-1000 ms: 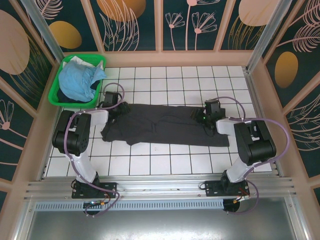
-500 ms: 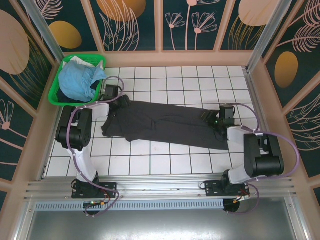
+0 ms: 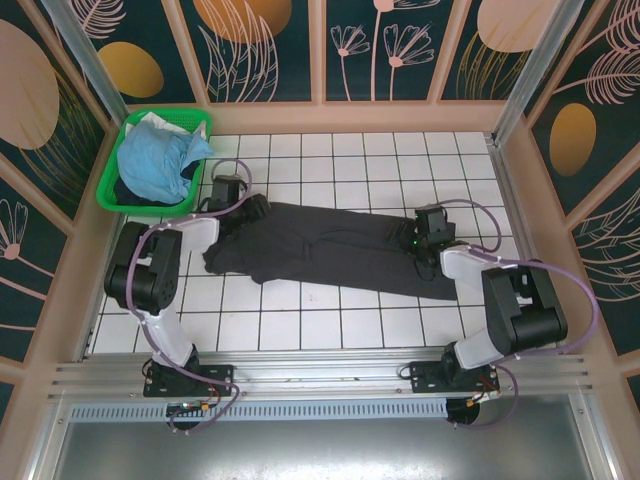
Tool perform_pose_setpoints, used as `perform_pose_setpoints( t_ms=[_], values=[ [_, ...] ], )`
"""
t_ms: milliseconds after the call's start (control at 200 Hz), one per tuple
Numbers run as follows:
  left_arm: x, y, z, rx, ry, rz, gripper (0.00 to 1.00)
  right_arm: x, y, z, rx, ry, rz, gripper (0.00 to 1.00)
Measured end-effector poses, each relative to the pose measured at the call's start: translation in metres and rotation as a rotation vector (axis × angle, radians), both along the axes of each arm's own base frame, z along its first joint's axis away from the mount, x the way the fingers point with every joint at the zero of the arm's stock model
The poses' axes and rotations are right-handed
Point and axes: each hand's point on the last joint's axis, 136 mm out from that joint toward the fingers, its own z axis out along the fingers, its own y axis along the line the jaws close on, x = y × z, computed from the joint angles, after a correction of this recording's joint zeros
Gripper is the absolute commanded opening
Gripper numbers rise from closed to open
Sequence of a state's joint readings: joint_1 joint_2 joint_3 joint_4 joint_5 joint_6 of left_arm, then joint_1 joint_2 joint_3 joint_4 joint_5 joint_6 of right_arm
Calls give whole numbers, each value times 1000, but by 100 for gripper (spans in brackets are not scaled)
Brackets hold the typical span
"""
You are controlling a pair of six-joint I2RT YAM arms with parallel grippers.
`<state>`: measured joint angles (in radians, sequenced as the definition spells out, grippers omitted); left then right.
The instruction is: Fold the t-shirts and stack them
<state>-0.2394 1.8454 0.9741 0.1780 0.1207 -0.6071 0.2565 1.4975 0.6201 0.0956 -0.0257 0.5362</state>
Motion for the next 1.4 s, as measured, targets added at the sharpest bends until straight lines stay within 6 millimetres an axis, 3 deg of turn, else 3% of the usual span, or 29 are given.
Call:
perform_pose_setpoints(
  t_ms=[60,200,270,395,485,555,641,741,811,886,1001,1156,1266,1396],
  values=[
    [2,-2,-18,1,21,-2,57,-3,3,-7,-9,21,11,69],
    [39,-13,-12,-26,-30,-3,57,-7,10,-9,-27,18,24,69],
    [68,-19,-11,-27,-56,1,57,-14,19,-9,-26,17,42,69],
    [140,-39,-6,-62,-125,-7,55,-34,48,-9,-15,23,93,72],
    [183,-57,1,-107,-176,-31,60,-62,77,-7,-7,50,159,77],
    [202,-67,6,-128,-190,-47,65,-86,91,-2,-4,66,222,81],
    [206,-74,10,-139,-179,-57,72,-95,79,16,0,38,217,81],
    [200,-76,15,-137,-168,-68,79,-73,43,53,41,-80,122,81],
    [183,-71,15,-124,-142,-59,84,-63,32,62,31,-120,100,81],
    [161,-63,18,-113,-124,-46,85,-59,40,55,1,-100,143,80],
    [142,-57,22,-116,-126,-31,84,-59,60,22,-79,-25,226,78],
    [166,-73,19,-153,-150,-43,80,-63,74,-15,-200,52,283,78],
    [188,-94,7,-178,-168,-70,80,-64,84,-14,-219,37,287,78],
    [208,-124,12,-230,-216,-123,80,-83,108,-15,-197,36,318,78]
  ],
)
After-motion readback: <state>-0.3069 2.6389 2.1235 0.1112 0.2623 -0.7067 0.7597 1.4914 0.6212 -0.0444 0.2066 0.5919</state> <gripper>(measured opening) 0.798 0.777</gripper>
